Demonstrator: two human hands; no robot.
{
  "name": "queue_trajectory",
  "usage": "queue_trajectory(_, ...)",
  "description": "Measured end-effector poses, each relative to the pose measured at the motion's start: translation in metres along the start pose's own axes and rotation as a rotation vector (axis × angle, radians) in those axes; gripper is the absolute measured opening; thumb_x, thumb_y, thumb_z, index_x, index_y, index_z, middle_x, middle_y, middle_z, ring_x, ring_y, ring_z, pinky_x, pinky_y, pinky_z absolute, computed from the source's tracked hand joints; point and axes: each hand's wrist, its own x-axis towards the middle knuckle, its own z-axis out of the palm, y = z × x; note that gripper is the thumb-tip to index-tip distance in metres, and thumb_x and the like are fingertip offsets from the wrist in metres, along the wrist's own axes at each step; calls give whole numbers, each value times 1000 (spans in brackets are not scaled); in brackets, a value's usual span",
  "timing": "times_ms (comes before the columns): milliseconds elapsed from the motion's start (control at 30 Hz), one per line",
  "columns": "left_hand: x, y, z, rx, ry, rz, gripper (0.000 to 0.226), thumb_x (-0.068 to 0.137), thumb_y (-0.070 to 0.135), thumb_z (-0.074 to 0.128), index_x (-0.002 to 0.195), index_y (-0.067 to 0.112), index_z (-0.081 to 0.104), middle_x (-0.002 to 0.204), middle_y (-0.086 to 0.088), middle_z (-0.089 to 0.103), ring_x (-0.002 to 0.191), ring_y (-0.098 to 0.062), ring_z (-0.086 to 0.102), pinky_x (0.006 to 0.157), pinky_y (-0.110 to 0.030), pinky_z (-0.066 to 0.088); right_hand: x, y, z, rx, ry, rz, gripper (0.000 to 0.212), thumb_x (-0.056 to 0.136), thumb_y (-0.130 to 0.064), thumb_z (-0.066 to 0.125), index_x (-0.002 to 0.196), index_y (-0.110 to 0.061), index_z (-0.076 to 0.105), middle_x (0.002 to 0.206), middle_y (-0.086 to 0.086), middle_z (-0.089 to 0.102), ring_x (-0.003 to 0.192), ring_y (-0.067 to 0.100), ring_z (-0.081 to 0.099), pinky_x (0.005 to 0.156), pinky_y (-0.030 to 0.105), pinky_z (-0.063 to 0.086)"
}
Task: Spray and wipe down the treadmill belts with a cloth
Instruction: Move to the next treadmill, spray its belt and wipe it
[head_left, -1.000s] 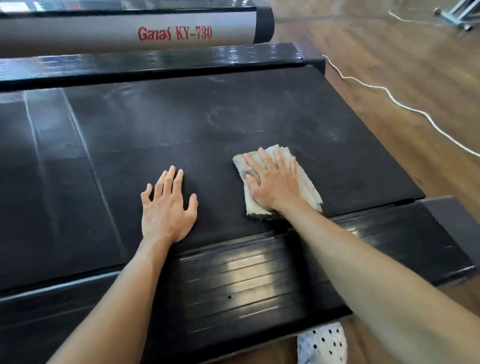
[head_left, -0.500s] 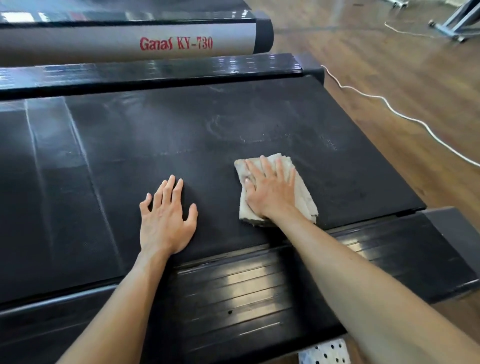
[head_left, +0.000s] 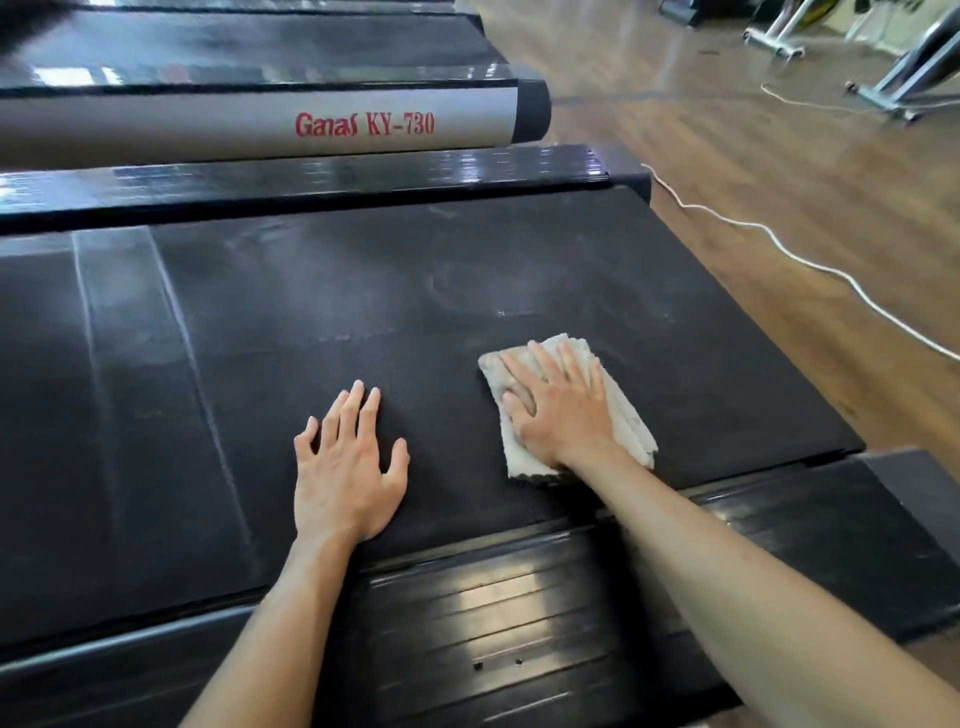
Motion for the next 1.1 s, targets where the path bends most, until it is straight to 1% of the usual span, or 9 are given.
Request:
queue_trajectory(100,2,0,1,-1,-3,2,81,89,58,12,161,22,21,170,5,11,157,-12,6,124,-44,10,15,-29,4,0,-42,22,61,104,-53,28,163,-44,16,174,-5,6,158,31,-11,124,58,-12)
queue_trajectory(200,1,-1,1,-2,-4,4,81,89,59,11,161,23,20,170,5,11,157,-12,6,123,-44,10,-16,-40,12,9,-17,-186,61,101,-56,28,161,-46,22,172,-7,16,159,30,-5,125,58,-6)
queue_trajectory(300,0,-1,1,-6,-1,4,81,89,59,10,161,23,19,171,5,9,157,-11,4,124,-44,9,-47,-11,8,39,-58,-319,60,99,-65,24,159,-55,20,171,-17,14,159,18,-8,127,51,-5)
queue_trajectory(433,1,-2,3,-1,4,1,81,89,58,11,161,24,20,170,5,10,157,-11,4,124,-43,9,-25,25,-3,-2,-51,-146,71,89,-68,10,158,-54,21,171,-17,13,159,16,-6,127,47,-9)
queue_trajectory(600,2,-2,3,9,5,2,80,89,59,12,161,24,21,170,5,12,157,-12,6,124,-44,10,31,-24,7,-51,-68,48,68,102,-57,16,165,-32,7,174,6,-7,157,33,-18,121,62,-17)
queue_trajectory(700,2,-2,2,10,3,1,81,89,60,11,161,25,19,170,6,10,157,-11,5,125,-44,10,16,-46,9,-46,-41,-120,74,100,-54,16,166,-24,5,174,3,-10,157,28,-19,119,64,-17)
queue_trajectory(833,2,-2,3,6,8,10,81,89,60,10,161,25,19,170,6,9,157,-11,4,124,-43,9,-39,-22,9,65,-44,-300,66,100,-57,17,164,-40,18,172,-14,8,159,19,-6,122,59,-13)
queue_trajectory(933,2,-2,4,1,20,7,80,90,59,14,161,23,23,170,5,13,157,-12,8,124,-44,12,-41,-1,6,71,-37,-198,69,95,-59,9,160,-46,25,171,-18,13,160,17,-1,124,55,-13)
queue_trajectory(1100,2,-2,4,-8,21,-2,79,90,59,14,160,24,23,169,6,14,156,-11,8,124,-43,11,36,-15,4,8,-68,59,56,107,-44,16,163,-40,15,174,-10,3,159,25,-6,120,65,-13)
